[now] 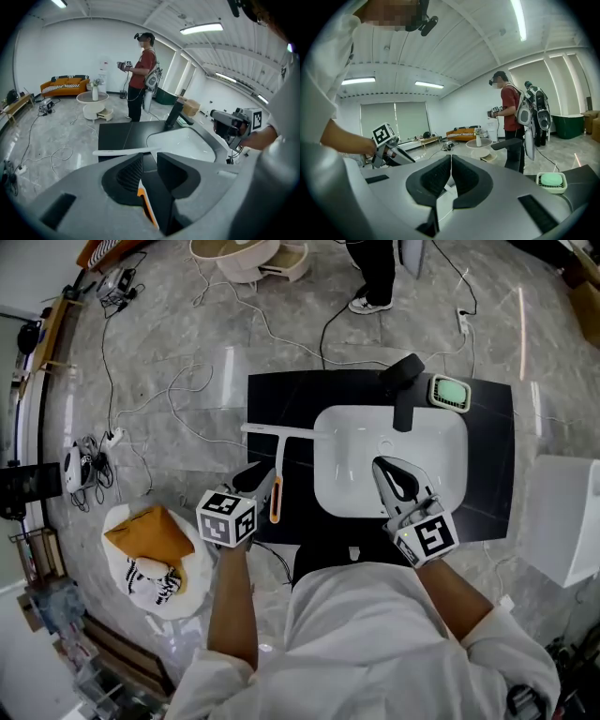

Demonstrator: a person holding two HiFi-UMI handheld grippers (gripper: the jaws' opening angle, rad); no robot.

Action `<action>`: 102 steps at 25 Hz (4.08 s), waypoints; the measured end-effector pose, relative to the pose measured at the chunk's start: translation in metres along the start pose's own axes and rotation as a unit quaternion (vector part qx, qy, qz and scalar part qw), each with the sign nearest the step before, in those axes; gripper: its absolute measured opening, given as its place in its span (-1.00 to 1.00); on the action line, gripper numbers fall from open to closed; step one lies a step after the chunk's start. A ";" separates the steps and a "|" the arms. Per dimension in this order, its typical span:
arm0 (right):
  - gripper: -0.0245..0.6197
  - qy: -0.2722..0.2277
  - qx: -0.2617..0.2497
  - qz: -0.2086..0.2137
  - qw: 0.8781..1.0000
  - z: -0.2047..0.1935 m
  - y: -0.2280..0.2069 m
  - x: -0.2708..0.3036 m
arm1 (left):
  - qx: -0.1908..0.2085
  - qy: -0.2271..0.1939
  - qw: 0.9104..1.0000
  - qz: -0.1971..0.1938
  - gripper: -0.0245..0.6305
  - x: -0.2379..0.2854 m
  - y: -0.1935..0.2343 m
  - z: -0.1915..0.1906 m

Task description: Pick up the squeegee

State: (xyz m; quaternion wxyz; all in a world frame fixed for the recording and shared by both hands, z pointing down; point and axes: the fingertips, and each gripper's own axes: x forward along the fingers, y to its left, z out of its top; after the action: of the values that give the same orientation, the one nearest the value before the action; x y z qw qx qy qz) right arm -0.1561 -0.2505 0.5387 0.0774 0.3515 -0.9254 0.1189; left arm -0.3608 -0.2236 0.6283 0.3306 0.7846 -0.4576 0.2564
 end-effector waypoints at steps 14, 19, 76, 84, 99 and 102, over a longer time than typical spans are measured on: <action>-0.88 0.026 0.030 -0.040 0.998 -0.029 -0.020 0.023 | -0.029 0.127 0.991 -0.023 -0.40 0.068 0.035 -0.042; -0.88 0.031 0.042 -0.041 0.998 -0.039 -0.023 0.027 | -0.030 0.157 0.987 -0.017 -0.41 0.081 0.038 -0.056; -0.88 -0.049 -0.010 -0.027 0.998 0.041 -0.040 -0.072 | -0.087 -0.092 0.992 -0.010 -0.70 -0.025 -0.057 0.057; -0.88 -0.115 -0.041 -0.068 0.990 0.111 -0.071 -0.097 | -0.030 -0.209 0.977 -0.037 -0.70 -0.079 -0.094 0.138; -0.88 -0.161 -0.099 -0.109 0.976 0.193 -0.041 -0.127 | 0.060 -0.382 0.921 -0.052 -0.71 -0.190 -0.119 0.192; -0.88 -0.165 -0.103 -0.131 0.972 0.204 -0.038 -0.133 | 0.074 -0.413 0.907 -0.040 -0.71 -0.205 -0.121 0.190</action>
State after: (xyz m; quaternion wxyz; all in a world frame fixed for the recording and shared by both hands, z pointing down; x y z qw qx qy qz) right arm -0.0444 -0.2501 0.3191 -0.0253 0.4744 -0.8786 -0.0483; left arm -0.3271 -0.2105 0.3262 0.0633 0.8603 -0.5009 -0.0708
